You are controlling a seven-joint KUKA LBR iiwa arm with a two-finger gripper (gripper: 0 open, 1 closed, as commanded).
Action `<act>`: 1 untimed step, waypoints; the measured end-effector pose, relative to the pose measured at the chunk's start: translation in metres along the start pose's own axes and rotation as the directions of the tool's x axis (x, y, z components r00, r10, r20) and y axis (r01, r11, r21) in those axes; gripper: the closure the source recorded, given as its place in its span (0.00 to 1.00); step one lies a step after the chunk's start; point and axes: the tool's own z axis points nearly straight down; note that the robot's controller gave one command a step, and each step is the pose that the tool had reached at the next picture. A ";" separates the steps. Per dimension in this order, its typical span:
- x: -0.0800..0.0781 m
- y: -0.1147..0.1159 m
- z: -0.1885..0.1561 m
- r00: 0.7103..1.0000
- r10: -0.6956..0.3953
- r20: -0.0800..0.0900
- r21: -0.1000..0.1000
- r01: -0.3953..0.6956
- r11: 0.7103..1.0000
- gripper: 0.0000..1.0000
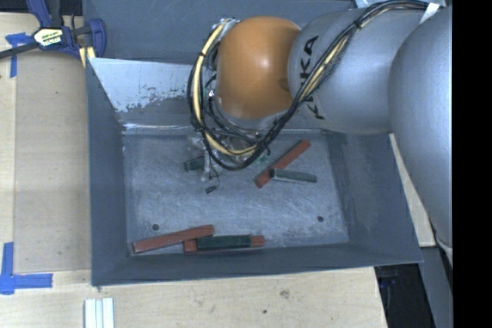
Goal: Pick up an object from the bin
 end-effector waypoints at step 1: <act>-0.001 0.000 -0.011 1.000 0.000 0.002 0.000 0.000 1.000 1.00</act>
Offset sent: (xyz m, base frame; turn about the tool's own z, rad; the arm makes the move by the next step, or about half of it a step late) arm -0.0001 -0.0001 0.0431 0.0000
